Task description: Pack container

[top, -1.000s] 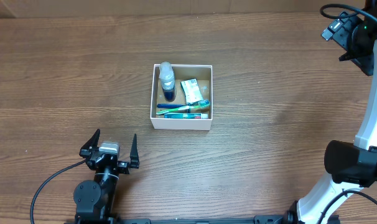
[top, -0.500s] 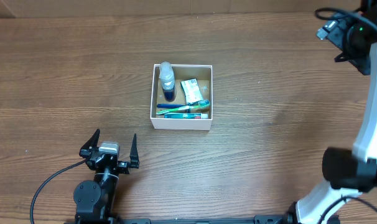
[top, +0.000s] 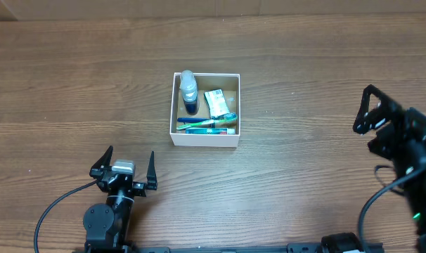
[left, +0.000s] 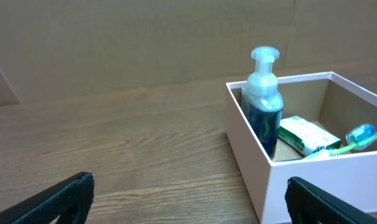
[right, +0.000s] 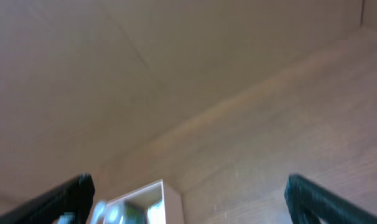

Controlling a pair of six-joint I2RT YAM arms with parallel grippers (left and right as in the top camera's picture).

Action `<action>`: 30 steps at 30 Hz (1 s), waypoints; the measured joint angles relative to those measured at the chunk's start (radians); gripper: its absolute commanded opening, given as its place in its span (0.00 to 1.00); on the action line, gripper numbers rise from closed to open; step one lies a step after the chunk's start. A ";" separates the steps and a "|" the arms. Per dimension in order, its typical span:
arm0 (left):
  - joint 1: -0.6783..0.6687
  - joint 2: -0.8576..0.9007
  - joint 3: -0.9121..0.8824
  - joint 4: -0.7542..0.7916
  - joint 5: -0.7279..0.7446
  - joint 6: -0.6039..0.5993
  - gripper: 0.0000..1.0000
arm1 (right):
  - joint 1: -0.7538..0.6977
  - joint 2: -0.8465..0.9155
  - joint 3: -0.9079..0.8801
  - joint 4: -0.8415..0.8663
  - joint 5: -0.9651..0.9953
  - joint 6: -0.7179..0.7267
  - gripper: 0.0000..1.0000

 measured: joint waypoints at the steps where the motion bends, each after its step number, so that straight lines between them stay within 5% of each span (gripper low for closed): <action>1: 0.000 0.000 0.000 0.000 -0.001 0.000 1.00 | -0.006 -0.042 -0.068 0.040 -0.001 -0.004 1.00; 8: 0.000 0.000 -0.001 0.001 -0.003 0.000 1.00 | -0.037 -0.434 -0.741 0.653 -0.013 -0.023 1.00; 13: 0.000 0.000 -0.002 0.004 -0.003 0.000 1.00 | -0.059 -0.591 -1.060 0.865 -0.060 -0.027 1.00; 20: 0.000 0.000 -0.002 0.004 -0.003 0.000 1.00 | -0.102 -0.727 -1.271 0.941 -0.092 -0.029 1.00; 30: 0.000 0.000 -0.002 0.003 -0.003 0.000 1.00 | -0.097 -0.754 -1.347 0.943 -0.059 -0.030 1.00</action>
